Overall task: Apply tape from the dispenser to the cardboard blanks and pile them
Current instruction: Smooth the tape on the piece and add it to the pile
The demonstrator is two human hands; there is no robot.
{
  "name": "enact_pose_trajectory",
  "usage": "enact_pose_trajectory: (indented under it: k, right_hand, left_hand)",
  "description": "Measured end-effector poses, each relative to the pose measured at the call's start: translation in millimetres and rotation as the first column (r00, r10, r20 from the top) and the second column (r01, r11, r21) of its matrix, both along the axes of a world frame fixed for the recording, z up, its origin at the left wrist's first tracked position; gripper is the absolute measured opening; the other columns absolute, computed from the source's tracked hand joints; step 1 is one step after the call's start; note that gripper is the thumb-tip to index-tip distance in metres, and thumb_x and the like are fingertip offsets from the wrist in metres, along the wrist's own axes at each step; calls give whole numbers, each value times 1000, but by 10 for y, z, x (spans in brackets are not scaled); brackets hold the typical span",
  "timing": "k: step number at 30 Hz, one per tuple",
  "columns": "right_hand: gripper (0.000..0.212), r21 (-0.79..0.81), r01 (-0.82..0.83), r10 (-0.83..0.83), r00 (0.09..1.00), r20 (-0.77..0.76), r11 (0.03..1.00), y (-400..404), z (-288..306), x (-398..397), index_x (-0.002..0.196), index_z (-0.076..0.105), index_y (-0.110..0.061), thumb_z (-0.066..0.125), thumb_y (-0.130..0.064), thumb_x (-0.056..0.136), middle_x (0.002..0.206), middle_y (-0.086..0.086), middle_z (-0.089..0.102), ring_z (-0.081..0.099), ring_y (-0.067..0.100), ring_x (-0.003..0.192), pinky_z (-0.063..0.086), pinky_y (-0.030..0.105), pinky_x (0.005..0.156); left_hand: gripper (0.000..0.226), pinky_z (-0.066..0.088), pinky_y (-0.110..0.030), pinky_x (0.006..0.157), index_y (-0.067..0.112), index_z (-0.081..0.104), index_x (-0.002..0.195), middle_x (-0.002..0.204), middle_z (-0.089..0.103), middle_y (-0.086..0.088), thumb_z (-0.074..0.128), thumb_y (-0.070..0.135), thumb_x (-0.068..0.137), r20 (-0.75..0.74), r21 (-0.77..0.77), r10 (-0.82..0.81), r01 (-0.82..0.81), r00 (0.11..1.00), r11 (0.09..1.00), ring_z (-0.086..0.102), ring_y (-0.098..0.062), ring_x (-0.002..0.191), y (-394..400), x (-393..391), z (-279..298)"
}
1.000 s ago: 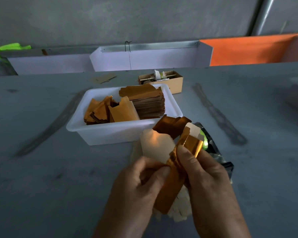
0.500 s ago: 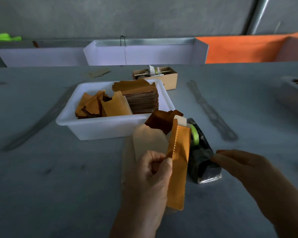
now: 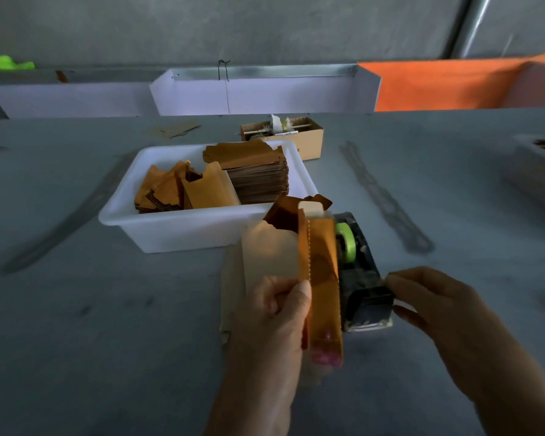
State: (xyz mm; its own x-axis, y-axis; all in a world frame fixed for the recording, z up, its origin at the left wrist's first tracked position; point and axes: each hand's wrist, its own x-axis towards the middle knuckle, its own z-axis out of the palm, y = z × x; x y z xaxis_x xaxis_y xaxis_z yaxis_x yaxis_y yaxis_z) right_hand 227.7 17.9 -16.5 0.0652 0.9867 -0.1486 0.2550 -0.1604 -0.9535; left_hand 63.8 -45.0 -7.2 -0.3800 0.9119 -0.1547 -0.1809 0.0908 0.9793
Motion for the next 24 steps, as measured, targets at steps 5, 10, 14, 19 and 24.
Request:
enact_pose_trajectory:
  k: [5,10,14,19,24]
  right_hand:
    - [9,-17,-84,85,994,67,996,21,-9,-112,75,74,-17,68,-22,81,74,6,72,67,29,82,52,43,80]
    - [11,-30,-101,102,993,64,994,76,24,-149,71,73,-14,69,-20,80,73,10,71,67,32,80,52,45,81]
    - [12,-65,-94,95,995,12,993,90,14,-171,72,73,-12,67,-14,81,73,12,72,68,32,78,51,47,85]
    - [19,-20,-81,80,996,-41,997,61,-12,-168,69,73,-14,63,-12,84,74,12,71,66,33,80,50,47,82]
    - [30,-40,-92,74,940,-334,995,-17,-12,-231,67,75,-16,55,-13,88,73,8,72,68,17,65,48,31,68]
  left_hand:
    - [18,47,-43,72,13,72,74,67,67,-6,61,19,87,108,24,-48,46,993,999,60,-23,65,-26,-98,29]
    - [15,46,-29,57,12,66,77,63,64,-4,61,19,90,17,-22,-30,31,999,999,60,-19,61,-23,-38,40]
    - [17,38,-11,44,18,63,75,59,58,5,59,25,91,-90,-49,-25,21,996,999,51,-3,52,-9,40,12]
    - [19,38,-10,42,19,63,74,58,57,7,59,25,92,-68,-75,-46,41,997,996,49,-1,48,27,102,-9]
    - [16,36,-9,41,18,63,78,53,56,8,58,23,93,13,-81,-44,45,999,996,49,2,44,73,219,-38]
